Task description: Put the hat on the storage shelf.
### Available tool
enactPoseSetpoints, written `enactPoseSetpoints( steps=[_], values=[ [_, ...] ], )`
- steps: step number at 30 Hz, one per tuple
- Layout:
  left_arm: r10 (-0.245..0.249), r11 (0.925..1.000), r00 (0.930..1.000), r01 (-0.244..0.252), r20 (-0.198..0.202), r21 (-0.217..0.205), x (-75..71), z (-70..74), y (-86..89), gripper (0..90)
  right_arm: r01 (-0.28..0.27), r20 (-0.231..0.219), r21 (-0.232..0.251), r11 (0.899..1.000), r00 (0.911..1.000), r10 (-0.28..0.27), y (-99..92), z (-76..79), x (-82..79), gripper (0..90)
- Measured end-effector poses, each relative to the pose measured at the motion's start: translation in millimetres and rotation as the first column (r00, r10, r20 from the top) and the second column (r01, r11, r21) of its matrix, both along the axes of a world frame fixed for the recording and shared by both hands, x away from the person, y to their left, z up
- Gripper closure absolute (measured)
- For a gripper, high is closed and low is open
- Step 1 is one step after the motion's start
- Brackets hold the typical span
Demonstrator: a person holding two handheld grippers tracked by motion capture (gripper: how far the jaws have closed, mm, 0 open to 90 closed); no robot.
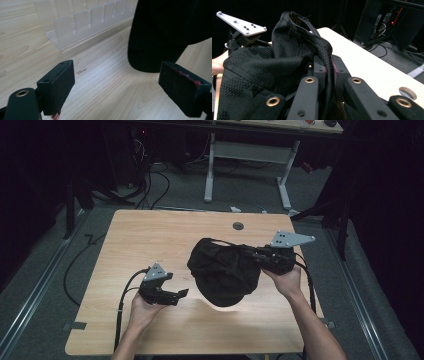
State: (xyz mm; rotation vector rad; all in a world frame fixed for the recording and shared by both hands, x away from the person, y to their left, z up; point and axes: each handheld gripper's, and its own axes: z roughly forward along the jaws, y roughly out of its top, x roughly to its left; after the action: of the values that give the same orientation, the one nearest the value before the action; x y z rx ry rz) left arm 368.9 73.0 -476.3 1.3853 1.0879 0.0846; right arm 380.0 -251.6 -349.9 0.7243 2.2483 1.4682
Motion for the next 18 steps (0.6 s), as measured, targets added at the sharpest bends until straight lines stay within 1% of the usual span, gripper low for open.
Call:
enactPoseSetpoints(
  steps=[1,6,9,11,18],
  values=[
    [-0.009,1.0,1.0,0.009,0.0,0.002,0.1,1.0,-1.2,13.6,-0.004,0.007,0.001,1.0,1.0,0.004,0.5,0.6,0.0,84.4],
    [-0.056,0.9984,0.9984,0.056,-0.01,-0.012,-0.4,5.8,-8.8,13.0,-0.029,0.011,-0.002,1.0,0.9995,0.029,2.8,2.1,-0.3,84.4],
    [-0.093,0.9956,0.9955,0.093,-0.02,-0.01,-1.4,8.3,-13.5,12.8,-0.04,0.011,-0.003,0.999,0.9991,0.04,3.9,2.3,-0.5,84.4],
    [-0.111,0.9938,0.9935,0.11,-0.027,-0.018,-1.7,10.4,-16.6,12.5,-0.049,0.012,0.002,0.999,0.9987,0.049,4.7,2.4,-0.6,84.4],
    [-0.151,0.988,0.9879,0.15,-0.033,-0.036,-0.3,17.4,-24.0,12.5,-0.078,0.018,0.012,0.997,0.9968,0.078,7.4,3.8,-0.8,84.3]
  ],
)
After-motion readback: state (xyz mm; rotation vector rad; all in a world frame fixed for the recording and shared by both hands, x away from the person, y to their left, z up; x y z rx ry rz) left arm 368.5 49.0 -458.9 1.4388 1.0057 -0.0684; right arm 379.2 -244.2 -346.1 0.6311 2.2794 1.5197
